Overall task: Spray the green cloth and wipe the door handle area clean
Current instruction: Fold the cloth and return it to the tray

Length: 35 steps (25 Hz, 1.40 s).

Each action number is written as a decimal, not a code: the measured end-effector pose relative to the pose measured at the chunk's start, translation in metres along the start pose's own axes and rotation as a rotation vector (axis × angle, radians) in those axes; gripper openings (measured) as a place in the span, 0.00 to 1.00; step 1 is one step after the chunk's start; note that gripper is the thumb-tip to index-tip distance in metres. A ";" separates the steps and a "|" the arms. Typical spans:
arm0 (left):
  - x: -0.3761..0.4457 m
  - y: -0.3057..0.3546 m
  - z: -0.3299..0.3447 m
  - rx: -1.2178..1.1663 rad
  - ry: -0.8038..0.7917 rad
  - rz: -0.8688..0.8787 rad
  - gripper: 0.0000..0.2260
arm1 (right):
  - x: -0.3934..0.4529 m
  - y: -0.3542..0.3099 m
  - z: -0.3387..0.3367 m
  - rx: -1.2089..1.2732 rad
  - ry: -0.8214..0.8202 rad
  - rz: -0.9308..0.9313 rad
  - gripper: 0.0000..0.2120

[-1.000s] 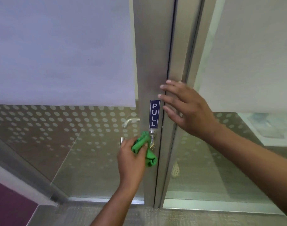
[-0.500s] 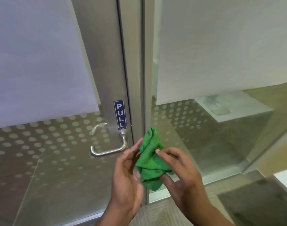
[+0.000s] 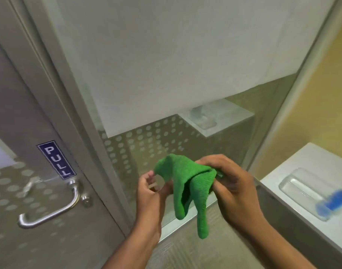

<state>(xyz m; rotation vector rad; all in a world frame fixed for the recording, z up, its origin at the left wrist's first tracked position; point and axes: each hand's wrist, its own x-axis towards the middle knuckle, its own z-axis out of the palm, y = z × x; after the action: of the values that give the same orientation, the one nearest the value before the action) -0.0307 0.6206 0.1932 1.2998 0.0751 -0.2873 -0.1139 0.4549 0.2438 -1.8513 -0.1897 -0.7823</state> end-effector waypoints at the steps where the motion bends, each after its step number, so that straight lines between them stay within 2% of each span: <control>1: 0.004 -0.005 0.019 0.102 0.048 0.003 0.21 | 0.003 0.006 -0.013 -0.129 -0.020 -0.110 0.16; 2: 0.007 -0.010 0.035 0.124 0.039 -0.013 0.15 | 0.005 0.013 -0.024 -0.240 -0.052 -0.207 0.12; 4: 0.014 -0.011 0.071 0.005 -0.105 -0.141 0.05 | 0.008 0.031 -0.047 -0.409 -0.098 -0.343 0.15; 5: 0.019 -0.009 0.086 -0.109 -0.207 -0.266 0.10 | 0.010 0.041 -0.059 -0.465 -0.131 -0.391 0.15; 7: 0.032 -0.003 0.112 -0.309 -0.411 -0.464 0.27 | 0.016 0.059 -0.083 -0.543 -0.194 -0.470 0.10; 8: 0.040 0.000 0.125 -0.369 -0.495 -0.497 0.34 | 0.019 0.068 -0.096 -0.582 -0.221 -0.493 0.08; 9: 0.047 0.002 0.141 -0.378 -0.551 -0.492 0.38 | 0.022 0.076 -0.113 -0.610 -0.258 -0.505 0.07; 10: 0.054 0.004 0.158 -0.359 -0.591 -0.478 0.36 | 0.023 0.083 -0.129 -0.611 -0.305 -0.492 0.06; 12: 0.063 0.004 0.189 -0.285 -0.674 -0.470 0.29 | 0.017 0.093 -0.161 -0.484 -0.330 -0.359 0.11; 13: 0.067 0.002 0.200 -0.256 -0.717 -0.470 0.29 | 0.011 0.095 -0.174 -0.364 -0.254 -0.251 0.14; 14: 0.071 -0.001 0.213 -0.227 -0.760 -0.473 0.30 | 0.008 0.097 -0.187 -0.245 -0.100 -0.115 0.14; 16: 0.078 -0.009 0.234 -0.207 -0.779 -0.503 0.30 | 0.014 0.103 -0.208 -0.095 0.310 0.227 0.15; 17: 0.081 -0.014 0.246 -0.199 -0.776 -0.537 0.30 | 0.023 0.108 -0.219 0.038 0.420 0.456 0.18; 18: 0.083 -0.018 0.258 -0.185 -0.782 -0.574 0.28 | 0.033 0.115 -0.229 0.254 0.379 0.688 0.22; 19: 0.086 -0.023 0.270 -0.159 -0.794 -0.609 0.26 | 0.042 0.123 -0.237 0.495 0.253 0.863 0.23; 20: 0.088 -0.030 0.282 -0.115 -0.816 -0.636 0.23 | 0.049 0.129 -0.246 0.674 0.168 0.956 0.22; 21: 0.091 -0.035 0.292 -0.069 -0.840 -0.655 0.22 | 0.052 0.137 -0.255 0.751 0.141 0.984 0.22; 23: 0.099 -0.043 0.308 -0.025 -0.889 -0.655 0.22 | 0.055 0.155 -0.266 0.739 0.179 0.996 0.24; 25: 0.109 -0.058 0.323 0.005 -0.943 -0.567 0.25 | 0.056 0.172 -0.277 0.717 0.311 1.011 0.25; 27: 0.115 -0.078 0.333 0.083 -1.009 -0.459 0.29 | 0.057 0.190 -0.288 0.719 0.439 1.016 0.21; 30: 0.128 -0.105 0.349 0.206 -1.031 -0.416 0.35 | 0.061 0.210 -0.312 0.707 0.491 1.069 0.17; 32: 0.144 -0.115 0.365 0.189 -1.015 -0.419 0.34 | 0.070 0.215 -0.332 0.757 0.507 1.063 0.16; 35: 0.162 -0.124 0.395 0.047 -0.974 -0.551 0.28 | 0.085 0.225 -0.360 0.804 0.638 0.961 0.16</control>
<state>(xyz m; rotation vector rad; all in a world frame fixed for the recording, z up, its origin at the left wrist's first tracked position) 0.0518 0.1860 0.1486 1.0462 -0.4094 -1.3661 -0.0952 0.0248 0.1984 -0.7012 0.6651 -0.4478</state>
